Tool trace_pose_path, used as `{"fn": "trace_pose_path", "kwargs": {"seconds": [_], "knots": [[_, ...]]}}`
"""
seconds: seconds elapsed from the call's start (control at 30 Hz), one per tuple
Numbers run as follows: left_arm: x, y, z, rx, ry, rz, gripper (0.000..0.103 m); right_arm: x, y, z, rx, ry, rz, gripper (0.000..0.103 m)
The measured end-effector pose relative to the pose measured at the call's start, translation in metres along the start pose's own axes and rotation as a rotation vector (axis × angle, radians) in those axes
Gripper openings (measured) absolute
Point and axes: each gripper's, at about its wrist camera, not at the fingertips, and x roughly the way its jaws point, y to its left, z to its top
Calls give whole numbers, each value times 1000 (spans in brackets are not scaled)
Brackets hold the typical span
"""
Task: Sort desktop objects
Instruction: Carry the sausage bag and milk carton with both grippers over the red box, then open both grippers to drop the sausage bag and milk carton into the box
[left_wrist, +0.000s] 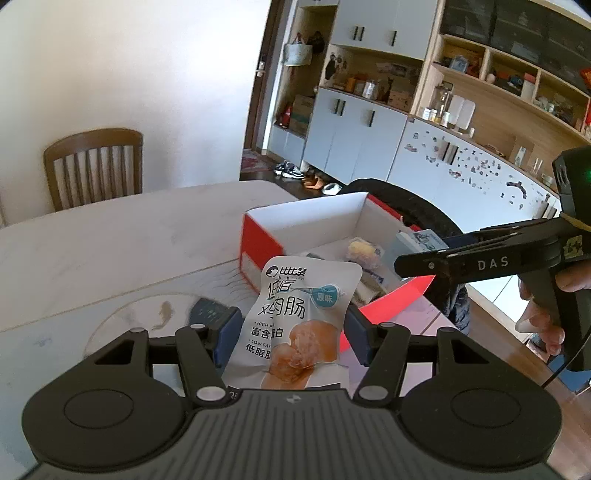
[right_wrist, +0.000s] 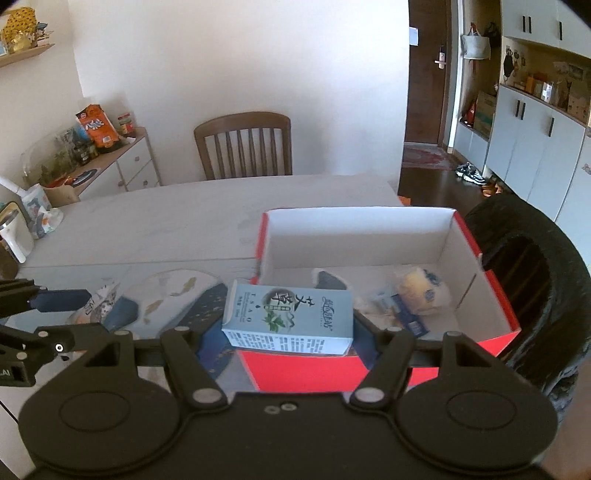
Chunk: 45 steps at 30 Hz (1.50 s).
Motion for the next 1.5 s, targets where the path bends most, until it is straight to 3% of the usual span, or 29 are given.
{"fn": "trace_pose_path", "kwargs": {"seconds": [0.4, 0.8, 1.0, 1.5], "knots": [[49, -42, 29, 66, 9, -29, 59, 8, -56, 8, 3, 8, -62, 70], [101, -74, 48, 196, 28, -2, 59, 39, -99, 34, -27, 9, -47, 70], [130, -84, 52, 259, 61, 15, 59, 68, -111, 47, -41, 39, -36, 70], [188, -91, 56, 292, 162, 25, 59, 140, -110, 56, -78, 133, 31, 70]]}}
